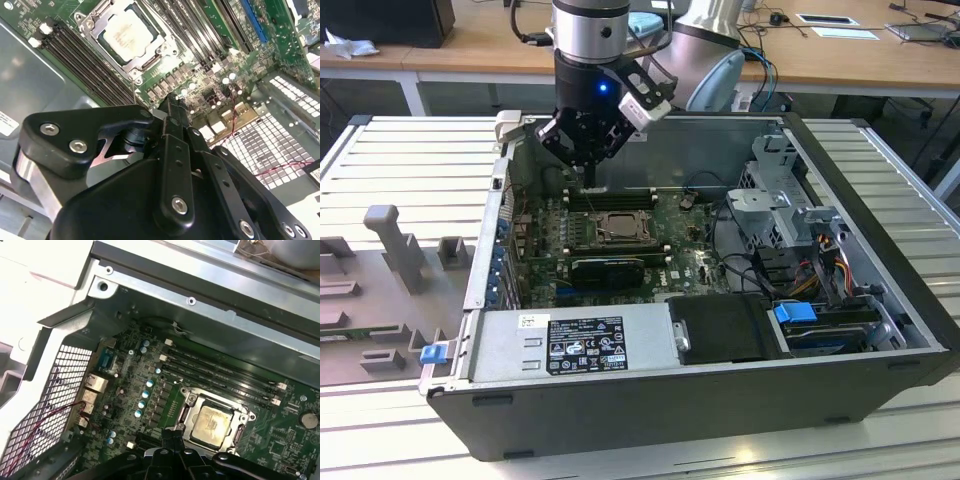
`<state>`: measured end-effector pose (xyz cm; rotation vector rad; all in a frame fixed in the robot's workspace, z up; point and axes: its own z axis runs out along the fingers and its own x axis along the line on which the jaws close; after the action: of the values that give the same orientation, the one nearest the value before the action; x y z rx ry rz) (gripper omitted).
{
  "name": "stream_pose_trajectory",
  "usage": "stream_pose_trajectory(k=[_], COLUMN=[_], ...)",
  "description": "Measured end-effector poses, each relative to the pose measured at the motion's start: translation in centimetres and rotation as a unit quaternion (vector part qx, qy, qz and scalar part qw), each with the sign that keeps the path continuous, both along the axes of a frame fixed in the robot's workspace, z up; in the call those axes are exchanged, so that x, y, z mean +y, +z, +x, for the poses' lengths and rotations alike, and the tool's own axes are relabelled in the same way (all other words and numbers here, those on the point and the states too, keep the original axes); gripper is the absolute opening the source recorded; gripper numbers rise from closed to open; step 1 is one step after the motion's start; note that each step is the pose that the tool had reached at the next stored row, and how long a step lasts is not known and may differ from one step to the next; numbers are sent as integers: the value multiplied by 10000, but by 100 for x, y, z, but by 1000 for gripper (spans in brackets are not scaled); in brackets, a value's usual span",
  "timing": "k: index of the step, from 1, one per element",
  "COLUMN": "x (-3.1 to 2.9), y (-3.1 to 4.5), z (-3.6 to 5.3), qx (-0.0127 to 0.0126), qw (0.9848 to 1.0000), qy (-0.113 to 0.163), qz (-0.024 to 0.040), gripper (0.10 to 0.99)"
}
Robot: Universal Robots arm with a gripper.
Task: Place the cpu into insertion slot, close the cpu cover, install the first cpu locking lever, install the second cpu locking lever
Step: 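Install the first cpu locking lever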
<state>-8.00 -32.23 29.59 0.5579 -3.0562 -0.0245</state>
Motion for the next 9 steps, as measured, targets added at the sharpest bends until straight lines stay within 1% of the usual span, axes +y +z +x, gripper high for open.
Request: stream_pose_trajectory(k=[3, 5, 8, 9], x=[0, 0, 0, 0], y=[0, -5, -24, -35], z=[-2, -3, -3, -7], qx=[1, 0, 0, 0], qw=[9998, 9988, 9972, 9971], qy=[-204, -497, -741, -760], qz=[0, 0, 0, 0], gripper=[106, 106, 106, 106])
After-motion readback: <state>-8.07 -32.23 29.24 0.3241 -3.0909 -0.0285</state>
